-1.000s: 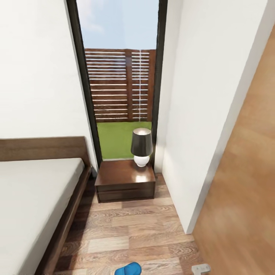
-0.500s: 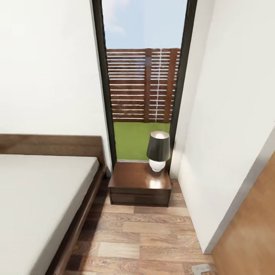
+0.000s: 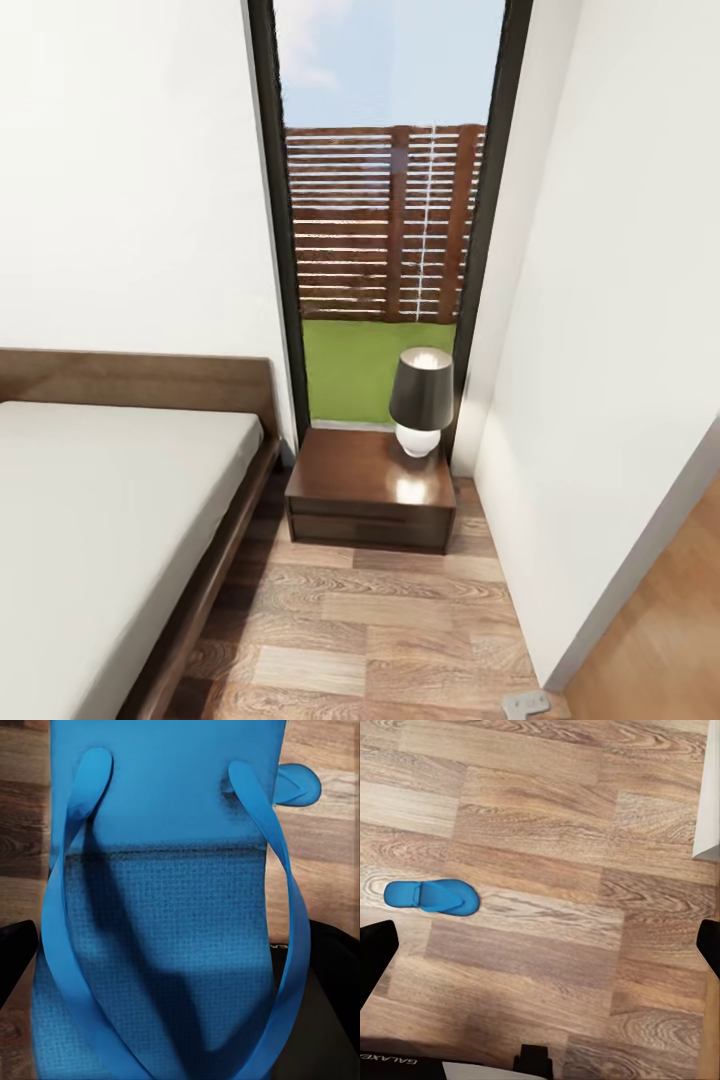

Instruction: In the bedroom, move the book from the bed onto either nightstand, and place the two sandals side by side next to the bed.

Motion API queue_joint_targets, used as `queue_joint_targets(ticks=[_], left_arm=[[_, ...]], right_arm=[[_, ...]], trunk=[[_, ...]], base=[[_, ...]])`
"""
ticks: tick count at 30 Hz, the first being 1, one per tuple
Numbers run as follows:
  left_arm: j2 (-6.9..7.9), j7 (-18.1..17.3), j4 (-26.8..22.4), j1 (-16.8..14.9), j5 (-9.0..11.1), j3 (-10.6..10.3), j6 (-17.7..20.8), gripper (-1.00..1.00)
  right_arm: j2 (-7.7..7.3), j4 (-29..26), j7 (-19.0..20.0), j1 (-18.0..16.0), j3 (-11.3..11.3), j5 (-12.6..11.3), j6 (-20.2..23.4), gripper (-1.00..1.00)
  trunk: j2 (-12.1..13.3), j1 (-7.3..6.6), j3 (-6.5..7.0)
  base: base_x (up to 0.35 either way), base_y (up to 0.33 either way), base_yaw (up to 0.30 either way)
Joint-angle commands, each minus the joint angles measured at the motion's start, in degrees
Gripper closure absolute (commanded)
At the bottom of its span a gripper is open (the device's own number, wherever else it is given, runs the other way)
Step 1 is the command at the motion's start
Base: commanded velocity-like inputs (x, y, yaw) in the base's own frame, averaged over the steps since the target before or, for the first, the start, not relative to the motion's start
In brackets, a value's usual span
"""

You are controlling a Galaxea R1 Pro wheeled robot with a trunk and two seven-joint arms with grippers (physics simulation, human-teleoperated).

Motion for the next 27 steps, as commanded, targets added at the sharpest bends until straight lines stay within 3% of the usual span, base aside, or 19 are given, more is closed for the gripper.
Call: queue_joint_targets(ticks=[1, 12, 27], left_arm=[[-0.01, 0.1, 0.1, 0.0, 0.4, -0.2, -0.2, 1.0], [-0.01, 0.1, 0.1, 0.0, 0.4, -0.2, -0.2, 1.0], [-0.01, 0.2, 0.1, 0.0, 0.4, -0.4, -0.2, 1.0]], right_arm=[[-0.05, 0.0, 0.0, 0.0, 0.3, 0.1, 0.0, -1.0], [-0.05, 0.0, 0.0, 0.0, 0.3, 0.1, 0.0, -1.0], [-0.05, 0.3, 0.0, 0.0, 0.3, 0.1, 0.0, -1.0]], trunk=[[-0.1, 0.02, -0.07], [-0.1, 0.02, -0.07], [-0.1, 0.02, -0.07]], base=[[0.119, -0.105, 0.017], [0.104, -0.137, 0.151], [0.013, -0.061, 0.04]])
